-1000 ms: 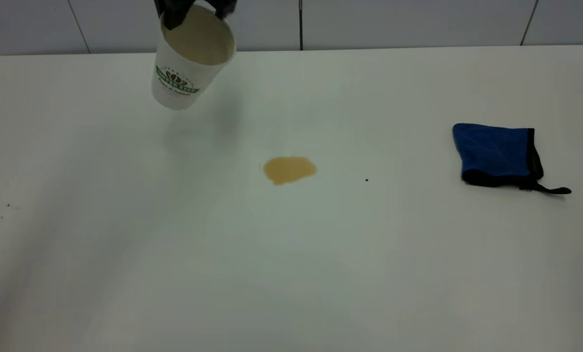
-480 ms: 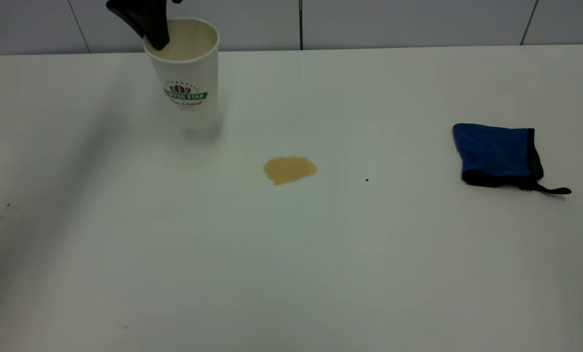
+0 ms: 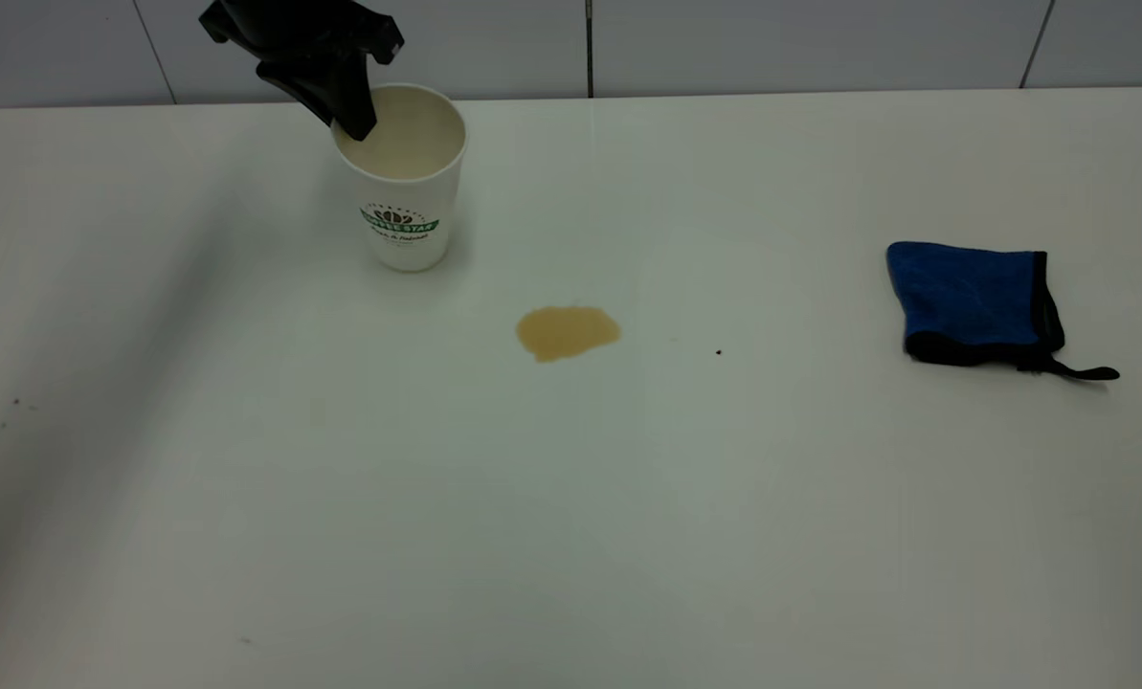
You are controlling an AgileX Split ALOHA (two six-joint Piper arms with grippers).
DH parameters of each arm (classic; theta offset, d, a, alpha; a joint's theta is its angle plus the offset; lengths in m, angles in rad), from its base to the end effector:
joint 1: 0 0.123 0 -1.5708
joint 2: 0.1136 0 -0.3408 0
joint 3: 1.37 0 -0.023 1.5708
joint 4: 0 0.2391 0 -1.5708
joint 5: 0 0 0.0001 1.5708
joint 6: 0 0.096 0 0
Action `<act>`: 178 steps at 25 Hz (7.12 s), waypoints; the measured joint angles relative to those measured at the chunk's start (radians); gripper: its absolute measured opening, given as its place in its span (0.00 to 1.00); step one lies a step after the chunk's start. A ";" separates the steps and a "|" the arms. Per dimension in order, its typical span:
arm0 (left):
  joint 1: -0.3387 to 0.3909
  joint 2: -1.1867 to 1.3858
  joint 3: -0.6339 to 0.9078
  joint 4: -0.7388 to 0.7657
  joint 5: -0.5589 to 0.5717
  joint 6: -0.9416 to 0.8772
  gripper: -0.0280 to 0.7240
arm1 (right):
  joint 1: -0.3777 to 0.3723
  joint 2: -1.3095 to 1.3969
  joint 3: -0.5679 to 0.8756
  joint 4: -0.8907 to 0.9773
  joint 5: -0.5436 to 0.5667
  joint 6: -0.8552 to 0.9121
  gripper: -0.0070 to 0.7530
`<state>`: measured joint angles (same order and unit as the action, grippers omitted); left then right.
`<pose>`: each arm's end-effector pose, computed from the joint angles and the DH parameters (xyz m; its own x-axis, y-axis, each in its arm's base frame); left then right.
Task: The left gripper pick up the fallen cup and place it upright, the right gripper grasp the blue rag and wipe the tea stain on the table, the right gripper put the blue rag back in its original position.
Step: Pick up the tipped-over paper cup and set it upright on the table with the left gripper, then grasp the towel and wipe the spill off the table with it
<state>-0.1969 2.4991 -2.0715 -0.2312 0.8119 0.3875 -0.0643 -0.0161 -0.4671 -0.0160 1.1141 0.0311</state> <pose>0.5528 -0.1266 0.1508 -0.8090 0.3876 -0.4419 0.4548 0.8890 -0.0529 -0.0682 0.0030 0.2549 -0.5142 0.0572 -0.8558 0.0889 0.9960 0.0131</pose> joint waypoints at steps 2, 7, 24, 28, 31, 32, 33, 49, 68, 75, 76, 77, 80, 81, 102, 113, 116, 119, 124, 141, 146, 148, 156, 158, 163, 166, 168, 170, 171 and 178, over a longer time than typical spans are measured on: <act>0.000 0.000 0.000 -0.002 -0.004 0.000 0.23 | 0.000 0.000 0.000 0.000 0.000 0.000 0.32; 0.004 0.009 0.000 -0.002 -0.011 0.000 0.54 | 0.000 0.000 0.000 0.000 0.000 0.000 0.32; 0.006 -0.297 -0.042 0.082 0.310 0.002 0.85 | 0.000 0.000 0.000 0.000 0.000 0.001 0.32; 0.006 -0.442 -0.043 0.114 0.356 0.000 0.71 | 0.000 0.000 0.000 0.000 0.000 0.001 0.32; 0.006 -0.541 -0.043 0.119 0.356 -0.055 0.62 | 0.000 0.000 0.000 0.000 0.000 0.001 0.32; 0.006 -0.575 -0.042 0.121 0.356 -0.086 0.59 | 0.000 0.000 0.000 0.000 0.000 0.001 0.32; 0.006 -0.605 -0.038 0.128 0.356 -0.115 0.57 | 0.000 0.000 0.000 0.000 0.000 0.001 0.32; 0.006 -1.471 0.609 0.161 0.356 -0.225 0.35 | 0.000 0.000 0.000 0.000 0.000 0.001 0.32; 0.174 -2.250 1.386 0.193 0.351 -0.378 0.35 | 0.000 0.000 0.000 0.000 0.000 0.001 0.32; 0.174 -2.420 1.563 0.219 0.328 -0.378 0.35 | 0.000 0.000 0.000 0.000 0.000 0.001 0.32; 0.174 -2.441 1.570 0.220 0.322 -0.378 0.35 | 0.000 0.000 0.000 0.000 0.000 0.001 0.32; 0.174 -2.465 1.574 0.220 0.317 -0.378 0.35 | 0.000 0.000 0.000 0.000 0.000 0.001 0.32; 0.174 -2.513 1.579 0.231 0.314 -0.378 0.35 | 0.000 0.000 0.000 0.000 0.000 0.001 0.32; 0.175 -2.517 1.582 0.231 0.314 -0.378 0.35 | 0.000 0.000 0.000 0.000 0.000 0.001 0.32; 0.175 -2.518 1.585 0.231 0.316 -0.378 0.35 | 0.000 0.000 0.000 0.003 0.000 0.001 0.32; 0.175 -2.518 1.585 0.236 0.316 -0.378 0.35 | 0.000 0.000 -0.003 0.016 0.000 0.016 0.34; 0.175 -2.518 1.585 0.236 0.316 -0.378 0.35 | 0.000 0.056 -0.048 0.032 -0.002 0.020 0.44; 0.175 -2.518 1.585 0.236 0.316 -0.378 0.35 | 0.000 0.240 -0.135 0.046 -0.033 0.015 0.63; 0.175 -2.518 1.585 0.236 0.316 -0.378 0.35 | 0.000 0.623 -0.278 0.044 -0.121 -0.031 0.94; 0.175 -2.518 1.585 0.236 0.316 -0.378 0.36 | 0.000 1.528 -0.490 0.046 -0.501 -0.098 0.96; 0.175 -2.518 1.585 0.236 0.316 -0.379 0.36 | 0.025 1.769 -0.616 0.046 -0.551 -0.102 0.94; 0.175 -2.518 1.585 0.236 0.316 -0.379 0.36 | 0.034 1.849 -0.668 0.046 -0.565 -0.102 0.94; 0.175 -2.518 1.585 0.236 0.317 -0.379 0.36 | 0.058 2.154 -0.843 0.046 -0.586 -0.102 0.92; 0.175 -2.518 1.585 0.236 0.317 -0.379 0.36 | 0.058 2.218 -0.886 0.046 -0.586 -0.102 0.91; 0.175 -2.518 1.585 0.237 0.317 -0.379 0.36 | 0.058 2.346 -0.982 0.046 -0.585 -0.117 0.90; 0.175 -2.518 1.585 0.237 0.317 -0.379 0.36 | 0.058 2.403 -1.038 0.056 -0.586 -0.119 0.89; 0.175 -2.518 1.585 0.237 0.317 -0.379 0.36 | 0.058 2.436 -1.068 0.065 -0.589 -0.119 0.89; 0.175 -2.518 1.585 0.237 0.317 -0.379 0.36 | 0.058 2.469 -1.097 0.069 -0.587 -0.119 0.88; 0.175 -2.518 1.585 0.237 0.317 -0.379 0.36 | 0.058 2.483 -1.114 0.069 -0.582 -0.120 0.88; 0.175 -2.518 1.585 0.237 0.318 -0.378 0.36 | 0.058 2.545 -1.169 0.071 -0.577 -0.130 0.85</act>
<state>-0.0222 -0.0186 -0.4866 0.0061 1.1295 0.0095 -0.0064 2.5285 -1.6356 0.0552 0.5372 -0.0994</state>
